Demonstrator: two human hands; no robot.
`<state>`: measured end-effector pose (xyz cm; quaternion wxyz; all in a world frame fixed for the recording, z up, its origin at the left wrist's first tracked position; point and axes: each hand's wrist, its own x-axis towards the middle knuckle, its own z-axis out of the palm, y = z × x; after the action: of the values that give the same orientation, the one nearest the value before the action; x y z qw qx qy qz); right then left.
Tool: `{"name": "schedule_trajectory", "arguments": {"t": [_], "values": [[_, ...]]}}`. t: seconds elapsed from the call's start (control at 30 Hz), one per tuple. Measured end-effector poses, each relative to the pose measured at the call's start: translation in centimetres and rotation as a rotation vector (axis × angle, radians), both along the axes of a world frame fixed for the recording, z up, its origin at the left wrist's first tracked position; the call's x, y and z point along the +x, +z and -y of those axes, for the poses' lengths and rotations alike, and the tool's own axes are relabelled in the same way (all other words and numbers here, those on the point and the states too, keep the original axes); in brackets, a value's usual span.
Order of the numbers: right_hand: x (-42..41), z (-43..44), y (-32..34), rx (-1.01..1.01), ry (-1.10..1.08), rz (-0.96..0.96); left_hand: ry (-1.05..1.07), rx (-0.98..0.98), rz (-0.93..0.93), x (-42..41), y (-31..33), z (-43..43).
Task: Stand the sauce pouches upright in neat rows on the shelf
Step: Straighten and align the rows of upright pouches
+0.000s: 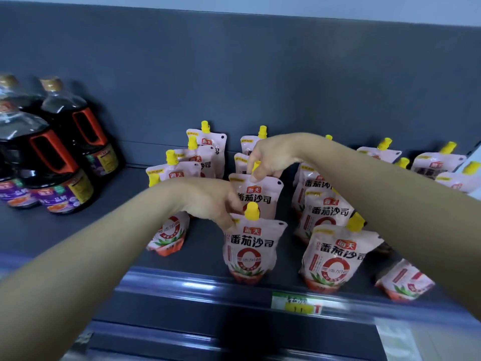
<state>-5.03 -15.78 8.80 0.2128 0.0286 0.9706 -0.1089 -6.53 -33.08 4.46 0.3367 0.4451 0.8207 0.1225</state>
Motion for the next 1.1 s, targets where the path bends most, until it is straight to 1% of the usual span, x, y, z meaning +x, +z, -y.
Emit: {"name": "schedule_trajectory", "arguments": {"t": [0.13,0.3,0.4,0.47,0.57,0.67,0.77,0.83,0.87,0.93,1.0,1.1], "values": [[0.7,0.5,0.0,-0.036,-0.019,0.002,0.071,0.055,0.002,1.0,0.0,0.3],[0.9,0.8,-0.1,0.006,-0.035,-0.035,0.074,0.068,-0.045,1.4,0.0,0.4],[1.4,1.1,0.4,-0.044,-0.051,-0.043,0.080,0.098,-0.049,1.4,-0.2,0.6],[1.6,1.3,1.2,-0.082,-0.053,-0.082,0.082,0.129,-0.037,1.2,-0.4,0.8],[1.3,1.4,2.3,-0.056,-0.027,-0.176,0.105,0.178,0.025,0.8,0.2,1.5],[0.5,2.2,3.1,-0.023,0.033,-0.270,0.213,0.267,-0.017,0.3,2.5,3.1],[-0.5,3.6,3.4,-0.052,0.108,-0.319,0.387,0.436,-0.163,0.1,4.7,5.8],[-1.4,4.6,3.3,-0.043,0.160,-0.328,0.496,0.488,-0.246,-0.5,5.1,8.2],[-2.0,5.1,3.1,-0.034,0.179,-0.325,0.544,0.478,-0.266,-0.9,4.8,9.3],[-3.1,6.3,2.7,-0.014,0.198,-0.303,0.603,0.398,-0.274,-1.6,3.6,11.2],[-3.9,7.3,2.2,-0.003,0.203,-0.283,0.603,0.322,-0.270,-2.0,1.8,11.9],[-5.1,9.1,1.0,0.023,0.213,-0.252,0.556,0.274,-0.269,-2.9,-0.7,12.4]]}}
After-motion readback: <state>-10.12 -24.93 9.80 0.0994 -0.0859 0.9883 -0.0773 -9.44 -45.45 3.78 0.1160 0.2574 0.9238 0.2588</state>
